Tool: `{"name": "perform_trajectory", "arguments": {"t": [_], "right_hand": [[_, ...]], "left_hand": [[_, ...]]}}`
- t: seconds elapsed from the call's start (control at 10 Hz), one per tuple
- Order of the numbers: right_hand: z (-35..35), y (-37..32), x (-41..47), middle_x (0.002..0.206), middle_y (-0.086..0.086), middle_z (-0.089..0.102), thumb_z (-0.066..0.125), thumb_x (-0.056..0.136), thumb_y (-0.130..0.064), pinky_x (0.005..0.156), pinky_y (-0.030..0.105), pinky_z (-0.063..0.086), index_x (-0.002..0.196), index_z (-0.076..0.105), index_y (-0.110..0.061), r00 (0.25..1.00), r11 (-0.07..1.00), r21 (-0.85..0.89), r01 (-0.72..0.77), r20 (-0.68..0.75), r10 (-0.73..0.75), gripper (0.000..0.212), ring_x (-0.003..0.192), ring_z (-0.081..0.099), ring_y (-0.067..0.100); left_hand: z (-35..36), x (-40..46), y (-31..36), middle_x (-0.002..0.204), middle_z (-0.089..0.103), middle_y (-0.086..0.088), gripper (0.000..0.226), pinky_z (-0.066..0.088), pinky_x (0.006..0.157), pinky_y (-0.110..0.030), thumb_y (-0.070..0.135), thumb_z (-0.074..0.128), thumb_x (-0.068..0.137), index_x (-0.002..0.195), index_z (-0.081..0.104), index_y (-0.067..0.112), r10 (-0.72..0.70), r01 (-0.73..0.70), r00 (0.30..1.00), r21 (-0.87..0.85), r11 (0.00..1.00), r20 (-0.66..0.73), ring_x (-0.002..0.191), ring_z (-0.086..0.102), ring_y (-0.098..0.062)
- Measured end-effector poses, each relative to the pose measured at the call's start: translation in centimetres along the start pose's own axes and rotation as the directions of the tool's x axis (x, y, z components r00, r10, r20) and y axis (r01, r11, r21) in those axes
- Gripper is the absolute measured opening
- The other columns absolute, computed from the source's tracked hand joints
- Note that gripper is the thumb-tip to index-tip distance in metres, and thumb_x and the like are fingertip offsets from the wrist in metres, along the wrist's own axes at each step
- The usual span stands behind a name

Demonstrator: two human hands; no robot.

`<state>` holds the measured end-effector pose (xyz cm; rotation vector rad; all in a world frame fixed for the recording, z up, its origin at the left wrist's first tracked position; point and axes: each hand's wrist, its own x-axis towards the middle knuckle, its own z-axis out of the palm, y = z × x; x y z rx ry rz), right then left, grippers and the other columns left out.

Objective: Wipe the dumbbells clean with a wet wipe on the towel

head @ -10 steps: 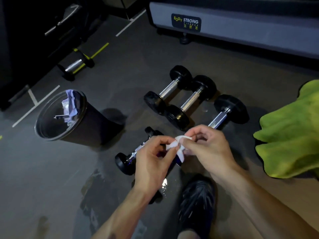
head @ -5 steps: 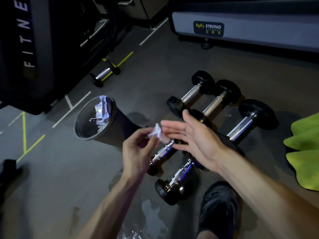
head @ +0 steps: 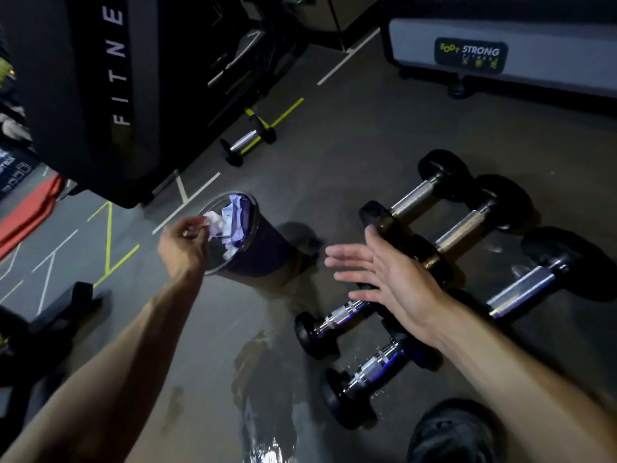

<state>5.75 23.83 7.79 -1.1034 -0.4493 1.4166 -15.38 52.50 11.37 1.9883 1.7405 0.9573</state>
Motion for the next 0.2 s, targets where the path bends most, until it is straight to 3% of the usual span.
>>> {"name": "perform_trajectory", "arguments": {"t": [0.1, 0.2], "right_hand": [[-0.1, 0.2, 0.2, 0.119, -0.009, 0.077, 0.023, 0.103, -0.063, 0.112, 0.050, 0.045, 0.121, 0.074, -0.028, 1.000, 1.000, -0.023, -0.016, -0.004, 0.016, 0.065, 0.117, 0.068, 0.013], [-0.3, 0.1, 0.2, 0.117, -0.008, 0.077, 0.022, 0.103, -0.062, 0.112, 0.051, 0.046, 0.120, 0.075, -0.027, 1.000, 1.000, -0.005, -0.007, 0.009, 0.007, 0.066, 0.117, 0.069, 0.014]], "left_hand": [[0.4, 2.0, 0.1, 0.107, 0.079, -0.013, 0.027, 0.061, 0.094, -0.043, 0.004, 0.067, 0.089, 0.109, 0.082, 0.016, -0.022, 0.013, 0.998, 0.163, 0.987, 0.054, 0.099, 0.075, -0.029], [1.0, 2.4, -1.0, 0.115, 0.078, -0.015, 0.028, 0.059, 0.094, -0.044, 0.014, 0.063, 0.092, 0.112, 0.081, 0.020, -0.070, 0.011, 0.984, 0.342, 0.939, 0.161, 0.107, 0.072, -0.035]]}}
